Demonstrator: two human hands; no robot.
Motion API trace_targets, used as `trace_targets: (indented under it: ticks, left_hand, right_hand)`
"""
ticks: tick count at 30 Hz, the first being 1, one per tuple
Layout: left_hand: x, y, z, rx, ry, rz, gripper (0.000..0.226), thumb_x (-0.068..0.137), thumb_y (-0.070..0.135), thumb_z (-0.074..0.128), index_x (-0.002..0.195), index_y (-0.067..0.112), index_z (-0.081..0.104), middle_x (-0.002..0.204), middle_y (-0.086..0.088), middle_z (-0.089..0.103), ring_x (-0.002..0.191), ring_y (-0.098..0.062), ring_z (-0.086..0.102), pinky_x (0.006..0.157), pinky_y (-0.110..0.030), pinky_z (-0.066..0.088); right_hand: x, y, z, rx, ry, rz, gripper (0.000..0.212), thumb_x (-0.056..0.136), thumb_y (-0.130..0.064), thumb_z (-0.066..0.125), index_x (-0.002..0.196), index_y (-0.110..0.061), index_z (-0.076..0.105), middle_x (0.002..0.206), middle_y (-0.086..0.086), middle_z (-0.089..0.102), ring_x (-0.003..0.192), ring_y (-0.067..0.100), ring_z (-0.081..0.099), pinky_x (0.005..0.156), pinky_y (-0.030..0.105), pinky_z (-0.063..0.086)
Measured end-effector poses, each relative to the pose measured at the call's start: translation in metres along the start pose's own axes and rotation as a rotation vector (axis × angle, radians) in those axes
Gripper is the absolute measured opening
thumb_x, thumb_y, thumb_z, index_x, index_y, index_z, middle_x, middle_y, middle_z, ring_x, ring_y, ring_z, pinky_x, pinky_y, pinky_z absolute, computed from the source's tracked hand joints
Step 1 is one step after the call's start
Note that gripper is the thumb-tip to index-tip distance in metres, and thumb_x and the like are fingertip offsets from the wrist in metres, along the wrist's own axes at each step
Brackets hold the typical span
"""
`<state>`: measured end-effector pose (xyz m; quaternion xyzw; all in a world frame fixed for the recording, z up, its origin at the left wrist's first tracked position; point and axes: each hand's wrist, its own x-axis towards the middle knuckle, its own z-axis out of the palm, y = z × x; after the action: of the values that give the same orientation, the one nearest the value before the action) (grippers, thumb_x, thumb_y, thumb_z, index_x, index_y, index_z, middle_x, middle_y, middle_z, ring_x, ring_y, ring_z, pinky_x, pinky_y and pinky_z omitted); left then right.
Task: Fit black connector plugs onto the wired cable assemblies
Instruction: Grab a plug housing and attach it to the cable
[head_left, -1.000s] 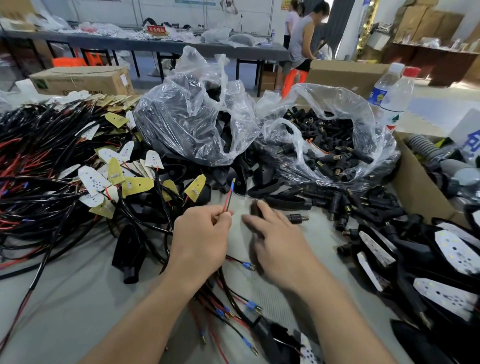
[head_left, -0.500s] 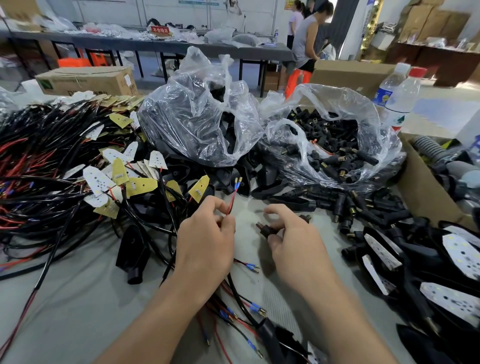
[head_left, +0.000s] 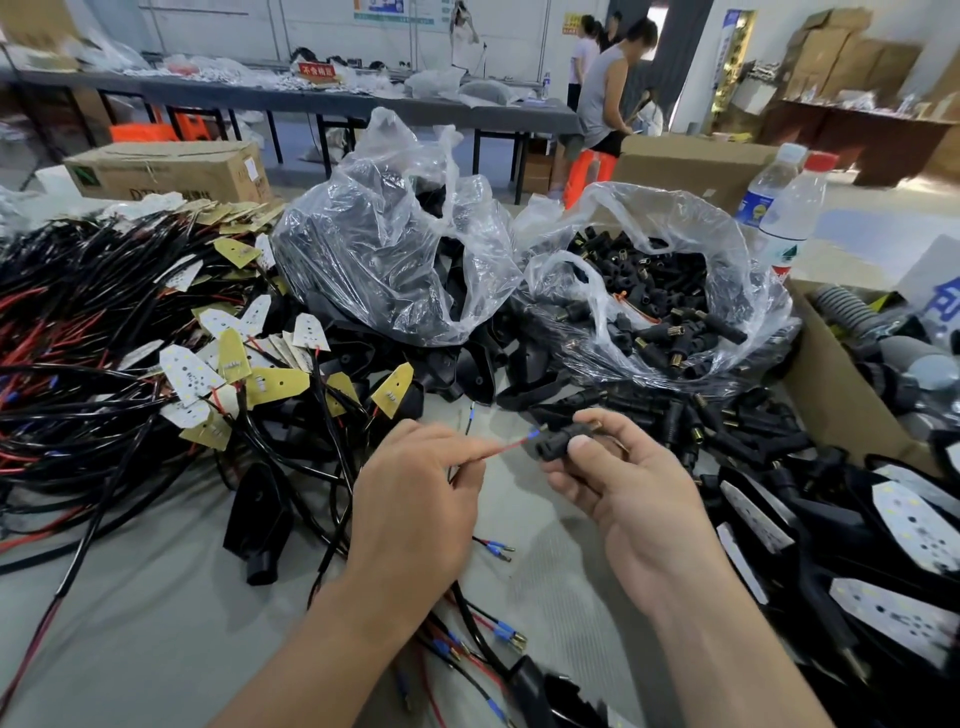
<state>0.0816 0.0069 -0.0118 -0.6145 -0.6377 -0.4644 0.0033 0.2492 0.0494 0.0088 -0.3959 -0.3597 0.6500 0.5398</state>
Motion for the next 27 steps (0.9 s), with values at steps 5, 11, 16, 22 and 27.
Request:
trace_targets:
  ticks: [5,11,16,22,27]
  left_hand:
    - [0.001,0.0,0.001,-0.045,-0.033,-0.023,0.029,0.084,0.01,0.08,0.093,0.037,0.082,0.081,0.025,0.066,0.084,-0.004,0.057,0.081,-0.005,0.039]
    - [0.001,0.005,-0.001,-0.137,-0.041,-0.058,0.027,0.081,0.013,0.082,0.087,0.04,0.081,0.088,0.026,0.067,0.093,-0.005,0.058,0.082,-0.004,0.038]
    - [0.001,0.006,-0.003,-0.183,-0.053,-0.093,0.026,0.078,0.017,0.085,0.083,0.042,0.08,0.09,0.028,0.067,0.096,-0.005,0.059,0.083,-0.005,0.038]
    - [0.002,0.006,-0.003,-0.216,-0.066,-0.11,0.026,0.079,0.018,0.085,0.081,0.044,0.079,0.087,0.026,0.068,0.096,-0.006,0.06,0.083,-0.005,0.039]
    - [0.001,0.007,0.0,-0.23,-0.081,-0.105,0.025,0.077,0.015,0.086,0.079,0.04,0.08,0.084,0.027,0.068,0.09,-0.007,0.061,0.079,-0.005,0.039]
  right_hand:
    - [0.008,-0.004,-0.01,0.048,0.08,-0.077,0.02,0.097,0.008,0.056,0.108,-0.008,0.063,0.076,0.014,0.061,0.064,0.021,0.067,0.057,0.025,0.058]
    - [0.011,0.0,-0.012,0.005,0.061,-0.092,0.02,0.096,0.009,0.057,0.104,-0.009,0.063,0.069,0.005,0.051,0.063,0.022,0.064,0.061,0.027,0.059]
    - [0.011,0.0,-0.011,-0.029,0.053,-0.079,0.021,0.096,0.009,0.057,0.107,-0.008,0.064,0.07,0.004,0.049,0.062,0.021,0.065,0.062,0.028,0.06]
    - [0.009,-0.001,-0.009,-0.032,0.041,-0.079,0.021,0.096,0.01,0.057,0.105,-0.007,0.064,0.065,0.001,0.052,0.059,0.018,0.064,0.064,0.028,0.061]
    - [0.006,-0.004,-0.008,0.071,-0.009,-0.011,0.018,0.096,0.007,0.058,0.103,-0.009,0.064,0.074,0.009,0.068,0.065,0.021,0.07,0.063,0.027,0.061]
